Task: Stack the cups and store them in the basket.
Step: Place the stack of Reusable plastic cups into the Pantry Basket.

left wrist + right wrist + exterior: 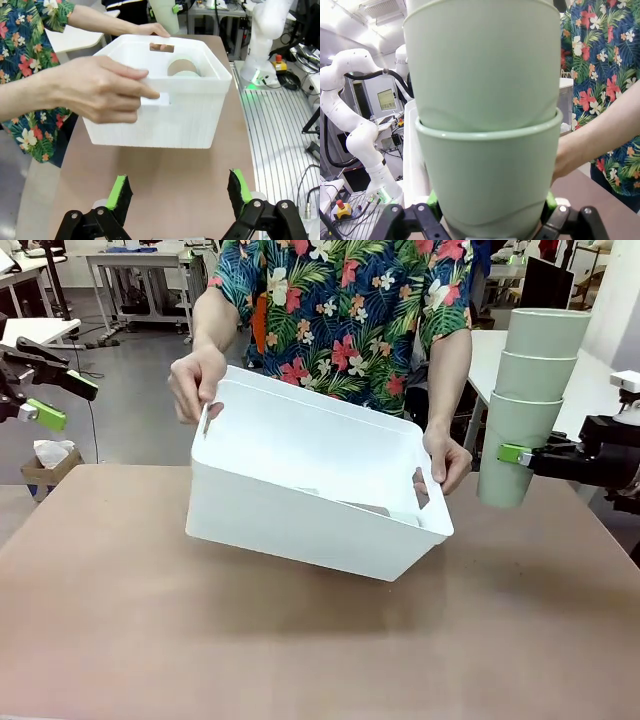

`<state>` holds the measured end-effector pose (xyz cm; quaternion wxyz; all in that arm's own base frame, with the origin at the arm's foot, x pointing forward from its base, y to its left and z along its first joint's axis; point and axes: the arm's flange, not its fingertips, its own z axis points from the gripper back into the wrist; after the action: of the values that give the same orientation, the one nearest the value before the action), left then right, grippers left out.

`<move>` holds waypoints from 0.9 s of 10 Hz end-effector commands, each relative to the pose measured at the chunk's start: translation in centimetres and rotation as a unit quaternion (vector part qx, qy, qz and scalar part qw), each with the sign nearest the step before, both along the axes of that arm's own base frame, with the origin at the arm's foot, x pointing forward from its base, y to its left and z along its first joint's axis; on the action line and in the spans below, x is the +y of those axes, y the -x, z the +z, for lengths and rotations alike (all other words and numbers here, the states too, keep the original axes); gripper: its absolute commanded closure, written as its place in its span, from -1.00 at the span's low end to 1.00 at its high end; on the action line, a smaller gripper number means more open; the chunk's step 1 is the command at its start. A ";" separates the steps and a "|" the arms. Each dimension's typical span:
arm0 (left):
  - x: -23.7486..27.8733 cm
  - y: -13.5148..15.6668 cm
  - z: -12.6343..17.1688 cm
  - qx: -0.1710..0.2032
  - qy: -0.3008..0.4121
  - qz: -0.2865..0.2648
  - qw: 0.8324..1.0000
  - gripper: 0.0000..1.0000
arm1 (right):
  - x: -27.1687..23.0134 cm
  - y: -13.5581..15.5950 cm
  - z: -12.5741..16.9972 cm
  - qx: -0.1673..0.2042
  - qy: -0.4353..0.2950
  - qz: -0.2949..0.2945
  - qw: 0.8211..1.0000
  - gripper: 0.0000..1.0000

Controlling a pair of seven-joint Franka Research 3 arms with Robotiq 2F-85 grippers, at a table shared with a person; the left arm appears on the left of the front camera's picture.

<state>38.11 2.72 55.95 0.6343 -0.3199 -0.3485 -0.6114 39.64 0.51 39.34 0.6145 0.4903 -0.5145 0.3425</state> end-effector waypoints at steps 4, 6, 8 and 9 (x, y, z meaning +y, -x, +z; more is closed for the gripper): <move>-0.1 0.1 0.4 0.005 0.008 0.003 1.000 -1.00 | 0.5 0.2 1.4 -0.011 0.002 0.002 1.000 -0.73; -0.1 0.1 0.4 0.005 0.008 0.003 1.000 -1.00 | 1.4 0.6 4.8 -0.029 0.026 -0.001 0.999 -0.73; -0.1 0.1 0.4 0.005 0.008 0.003 1.000 -1.00 | 3.4 1.0 9.2 -0.048 0.064 -0.008 0.997 -0.73; -0.1 0.1 0.4 0.005 0.008 0.003 1.000 -1.00 | 4.8 0.9 10.9 -0.051 0.081 -0.011 0.995 -0.73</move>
<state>38.09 2.73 55.95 0.6341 -0.3208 -0.3479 -0.6115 38.49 3.56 48.08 0.6092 0.4271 -0.5325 0.4036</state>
